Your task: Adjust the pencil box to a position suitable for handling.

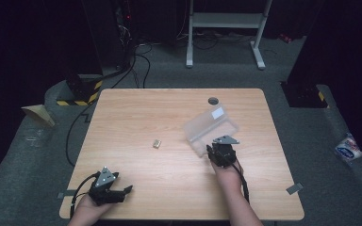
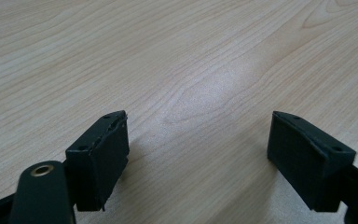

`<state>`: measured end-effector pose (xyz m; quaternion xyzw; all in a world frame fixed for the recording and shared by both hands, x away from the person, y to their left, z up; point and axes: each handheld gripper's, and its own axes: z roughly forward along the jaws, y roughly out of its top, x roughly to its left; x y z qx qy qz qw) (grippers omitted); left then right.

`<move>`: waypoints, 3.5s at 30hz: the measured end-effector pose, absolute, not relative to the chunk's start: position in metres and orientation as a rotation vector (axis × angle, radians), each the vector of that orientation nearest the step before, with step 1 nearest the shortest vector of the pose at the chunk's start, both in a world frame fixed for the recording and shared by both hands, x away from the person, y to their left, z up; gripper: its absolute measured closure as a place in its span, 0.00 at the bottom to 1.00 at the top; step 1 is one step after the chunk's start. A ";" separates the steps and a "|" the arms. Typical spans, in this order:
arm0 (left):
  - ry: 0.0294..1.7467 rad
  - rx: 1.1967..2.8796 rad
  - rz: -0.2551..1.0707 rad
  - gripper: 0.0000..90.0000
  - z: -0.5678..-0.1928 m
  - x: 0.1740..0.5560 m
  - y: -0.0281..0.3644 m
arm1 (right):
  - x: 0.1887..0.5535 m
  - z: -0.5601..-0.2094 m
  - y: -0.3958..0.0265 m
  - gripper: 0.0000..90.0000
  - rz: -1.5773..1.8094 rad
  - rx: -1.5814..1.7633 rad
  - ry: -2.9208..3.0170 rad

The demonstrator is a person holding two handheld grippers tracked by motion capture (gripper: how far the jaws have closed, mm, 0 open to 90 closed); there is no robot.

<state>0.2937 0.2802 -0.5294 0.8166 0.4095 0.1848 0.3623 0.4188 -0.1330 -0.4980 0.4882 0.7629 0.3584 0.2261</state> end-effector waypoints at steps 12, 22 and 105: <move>1.051 2.105 0.474 0.23 -0.529 0.293 0.280 | 0.446 -0.503 -0.138 0.78 0.921 1.364 2.083; 1.047 2.103 0.471 0.24 -0.529 0.293 0.280 | 0.443 -0.506 -0.126 0.78 0.919 1.348 2.133; 1.025 2.112 0.475 0.24 -0.529 0.292 0.279 | 0.394 -0.493 -0.116 0.73 1.109 1.279 2.110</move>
